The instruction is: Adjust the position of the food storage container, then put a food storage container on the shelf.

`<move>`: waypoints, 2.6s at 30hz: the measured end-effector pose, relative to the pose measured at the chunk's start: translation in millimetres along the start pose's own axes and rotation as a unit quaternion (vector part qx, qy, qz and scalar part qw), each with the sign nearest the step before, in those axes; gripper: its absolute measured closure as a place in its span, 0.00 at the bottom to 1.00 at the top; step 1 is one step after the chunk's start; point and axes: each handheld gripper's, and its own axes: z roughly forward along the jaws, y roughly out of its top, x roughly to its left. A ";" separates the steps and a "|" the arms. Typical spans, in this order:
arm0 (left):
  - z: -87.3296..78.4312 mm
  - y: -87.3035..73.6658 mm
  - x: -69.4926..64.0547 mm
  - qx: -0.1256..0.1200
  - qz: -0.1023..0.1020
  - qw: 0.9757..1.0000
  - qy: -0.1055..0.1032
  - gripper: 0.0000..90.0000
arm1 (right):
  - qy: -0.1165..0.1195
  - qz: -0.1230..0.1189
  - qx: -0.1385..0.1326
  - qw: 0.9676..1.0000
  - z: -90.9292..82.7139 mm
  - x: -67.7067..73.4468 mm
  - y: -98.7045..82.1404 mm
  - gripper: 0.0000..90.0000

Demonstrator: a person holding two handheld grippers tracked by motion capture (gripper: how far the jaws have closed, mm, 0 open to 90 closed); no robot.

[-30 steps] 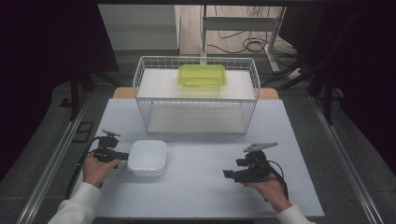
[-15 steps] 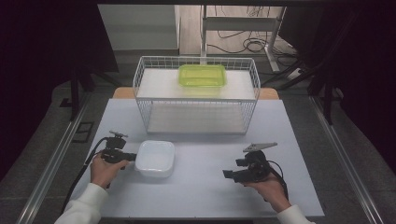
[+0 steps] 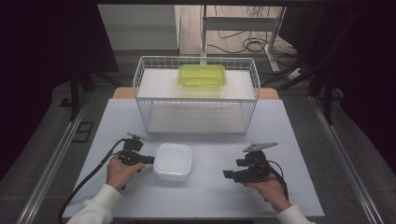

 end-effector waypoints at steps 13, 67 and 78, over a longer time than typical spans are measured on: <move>23.1 8.1 -31.7 0.014 0.027 0.999 -0.030 1.00 | 0.000 -0.001 -0.001 1.000 -0.2 -1.0 0.1 0.24; -59.5 -24.9 -29.8 -0.127 0.020 0.989 -0.070 0.44 | 0.006 0.030 -0.049 0.998 -11.4 -3.7 -0.2 0.20; -54.5 -23.6 -30.0 -0.125 0.003 0.987 -0.099 0.43 | 0.042 0.058 -0.070 0.995 -12.9 -1.3 3.9 0.20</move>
